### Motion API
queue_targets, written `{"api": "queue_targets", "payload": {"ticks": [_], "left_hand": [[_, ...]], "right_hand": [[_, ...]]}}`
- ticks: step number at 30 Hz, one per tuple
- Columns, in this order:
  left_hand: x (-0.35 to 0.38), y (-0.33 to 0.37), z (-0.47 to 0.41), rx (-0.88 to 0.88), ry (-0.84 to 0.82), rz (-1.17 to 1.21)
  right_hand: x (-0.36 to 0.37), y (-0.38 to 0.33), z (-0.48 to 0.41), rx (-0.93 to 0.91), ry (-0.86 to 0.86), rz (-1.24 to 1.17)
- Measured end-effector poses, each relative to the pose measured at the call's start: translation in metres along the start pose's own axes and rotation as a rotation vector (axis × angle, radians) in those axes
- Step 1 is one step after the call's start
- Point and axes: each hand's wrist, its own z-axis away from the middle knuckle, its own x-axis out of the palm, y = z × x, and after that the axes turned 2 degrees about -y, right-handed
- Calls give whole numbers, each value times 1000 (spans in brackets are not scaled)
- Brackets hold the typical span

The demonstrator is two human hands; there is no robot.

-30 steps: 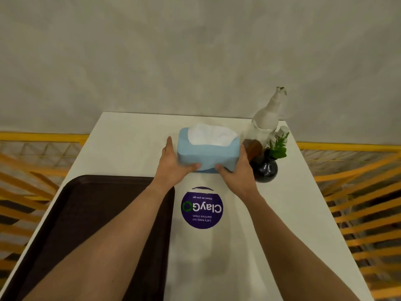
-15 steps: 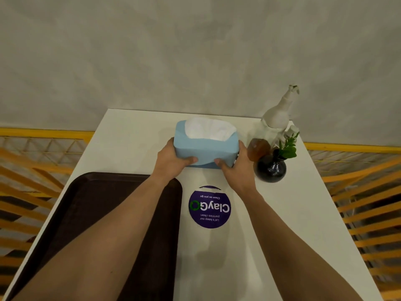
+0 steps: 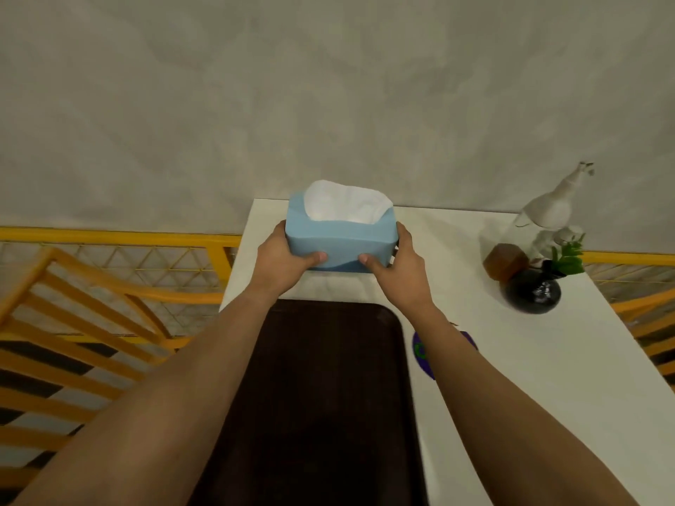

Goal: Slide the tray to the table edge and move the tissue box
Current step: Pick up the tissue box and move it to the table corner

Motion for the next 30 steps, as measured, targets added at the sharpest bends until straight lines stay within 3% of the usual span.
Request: {"api": "queue_targets", "payload": {"ticks": [12, 30], "left_hand": [[-86, -47, -22, 8, 13, 29], [-65, -84, -113, 7, -25, 37]], "right_hand": [[89, -38, -8, 13, 5, 39], [122, 5, -88, 50, -19, 41]]}}
